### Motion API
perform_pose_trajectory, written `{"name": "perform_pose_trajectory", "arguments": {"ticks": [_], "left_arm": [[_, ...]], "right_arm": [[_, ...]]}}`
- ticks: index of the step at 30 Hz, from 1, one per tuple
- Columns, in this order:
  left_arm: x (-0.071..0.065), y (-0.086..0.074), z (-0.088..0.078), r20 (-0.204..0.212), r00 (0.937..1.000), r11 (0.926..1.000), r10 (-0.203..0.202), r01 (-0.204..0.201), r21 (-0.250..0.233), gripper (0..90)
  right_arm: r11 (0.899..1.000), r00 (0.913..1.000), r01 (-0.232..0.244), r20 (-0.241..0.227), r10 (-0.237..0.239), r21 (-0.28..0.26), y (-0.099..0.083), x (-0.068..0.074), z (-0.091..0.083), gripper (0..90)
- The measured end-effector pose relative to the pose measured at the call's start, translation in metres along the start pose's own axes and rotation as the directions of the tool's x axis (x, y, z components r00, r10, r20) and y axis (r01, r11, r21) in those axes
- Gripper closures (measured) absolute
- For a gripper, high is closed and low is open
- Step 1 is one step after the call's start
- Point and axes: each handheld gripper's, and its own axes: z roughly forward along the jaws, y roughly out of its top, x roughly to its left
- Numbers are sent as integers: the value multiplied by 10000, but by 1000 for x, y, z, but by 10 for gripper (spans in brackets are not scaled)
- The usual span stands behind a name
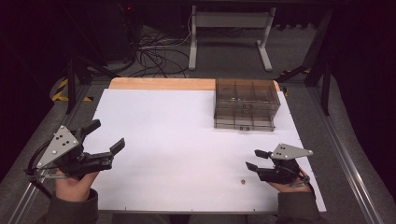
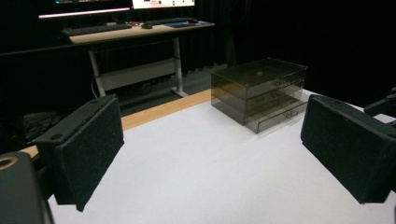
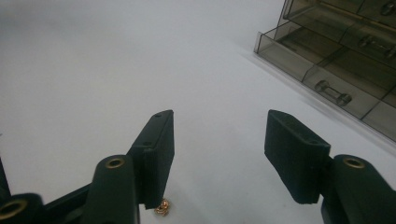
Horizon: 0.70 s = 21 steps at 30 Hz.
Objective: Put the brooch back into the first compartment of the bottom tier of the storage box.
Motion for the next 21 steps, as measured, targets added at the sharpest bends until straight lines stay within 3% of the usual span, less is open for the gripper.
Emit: {"name": "perform_pose_trajectory", "arguments": {"ticks": [10, 21], "left_arm": [[-1, 0, 0, 59, 10000, 10000, 37, -37, -26, 66], [-1, 0, 0, 25, 10000, 10000, 53, -53, -18, 67]], "right_arm": [[9985, 9994, 269, -233, -258, 485, -7, 4, 5, 525], [9913, 9984, 410, -431, -358, 1251, -16, 3, 17, 547]]}}
